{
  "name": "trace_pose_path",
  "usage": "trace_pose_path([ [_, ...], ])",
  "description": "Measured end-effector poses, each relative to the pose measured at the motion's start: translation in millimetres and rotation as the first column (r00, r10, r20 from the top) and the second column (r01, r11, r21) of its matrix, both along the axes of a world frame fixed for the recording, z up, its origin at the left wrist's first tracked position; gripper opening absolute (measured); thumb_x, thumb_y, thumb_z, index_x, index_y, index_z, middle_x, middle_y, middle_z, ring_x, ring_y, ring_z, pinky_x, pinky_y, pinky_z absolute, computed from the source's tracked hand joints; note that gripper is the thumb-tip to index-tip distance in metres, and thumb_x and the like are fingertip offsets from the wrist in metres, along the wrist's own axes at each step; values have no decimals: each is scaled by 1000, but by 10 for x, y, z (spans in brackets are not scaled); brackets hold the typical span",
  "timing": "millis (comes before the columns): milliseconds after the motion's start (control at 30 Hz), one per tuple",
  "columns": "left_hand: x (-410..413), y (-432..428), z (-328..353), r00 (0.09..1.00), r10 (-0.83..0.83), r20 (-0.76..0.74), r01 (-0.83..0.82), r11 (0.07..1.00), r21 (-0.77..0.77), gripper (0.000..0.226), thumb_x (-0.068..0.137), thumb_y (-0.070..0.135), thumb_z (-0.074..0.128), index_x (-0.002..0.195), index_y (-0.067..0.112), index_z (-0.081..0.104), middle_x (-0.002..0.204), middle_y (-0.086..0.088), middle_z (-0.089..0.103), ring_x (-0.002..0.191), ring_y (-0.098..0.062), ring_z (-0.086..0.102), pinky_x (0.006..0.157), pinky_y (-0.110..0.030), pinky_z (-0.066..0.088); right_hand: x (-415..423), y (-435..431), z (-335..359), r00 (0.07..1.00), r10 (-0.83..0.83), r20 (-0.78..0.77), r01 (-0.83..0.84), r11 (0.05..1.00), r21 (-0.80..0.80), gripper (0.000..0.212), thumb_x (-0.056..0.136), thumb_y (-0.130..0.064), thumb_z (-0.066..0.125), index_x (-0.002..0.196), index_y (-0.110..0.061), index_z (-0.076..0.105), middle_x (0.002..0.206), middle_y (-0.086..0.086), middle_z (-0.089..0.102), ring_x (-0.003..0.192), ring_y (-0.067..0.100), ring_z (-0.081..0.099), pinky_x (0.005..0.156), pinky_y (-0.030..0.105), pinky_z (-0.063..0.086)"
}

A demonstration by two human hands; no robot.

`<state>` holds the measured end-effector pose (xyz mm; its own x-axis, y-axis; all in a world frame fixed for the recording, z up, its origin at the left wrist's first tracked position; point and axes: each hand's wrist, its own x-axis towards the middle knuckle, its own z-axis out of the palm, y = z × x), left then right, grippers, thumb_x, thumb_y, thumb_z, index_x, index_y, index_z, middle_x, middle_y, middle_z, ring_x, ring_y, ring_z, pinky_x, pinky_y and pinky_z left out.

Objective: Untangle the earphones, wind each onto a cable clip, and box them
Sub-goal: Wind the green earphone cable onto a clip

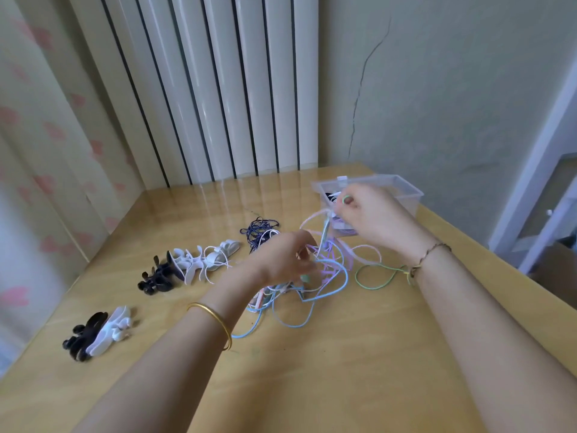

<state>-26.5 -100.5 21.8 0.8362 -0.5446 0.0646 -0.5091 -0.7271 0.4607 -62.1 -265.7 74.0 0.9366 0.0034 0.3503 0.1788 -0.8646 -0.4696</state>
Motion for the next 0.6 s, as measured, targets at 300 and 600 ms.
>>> trace_pose_path([
  [300, 6, -96, 86, 991, 21, -136, -47, 981, -190, 15, 87, 12, 62, 100, 10, 56, 82, 0, 59, 74, -16, 55, 70, -27, 46, -9, -29, 167, 978, 25, 209, -164, 710, 685, 20, 93, -11, 55, 78, -24, 59, 67, -8, 57, 54, -10, 52, 55, 7, 37],
  [600, 25, -144, 453, 987, 39, -159, -127, 798, -589, 34, 82, -3, 56, 107, 20, 64, 87, 5, 63, 75, -6, 55, 64, -10, 44, 77, -41, 114, 990, 108, 92, -142, 714, 686, 25, 94, -4, 52, 74, -18, 57, 63, -1, 55, 53, 5, 51, 52, 13, 41],
])
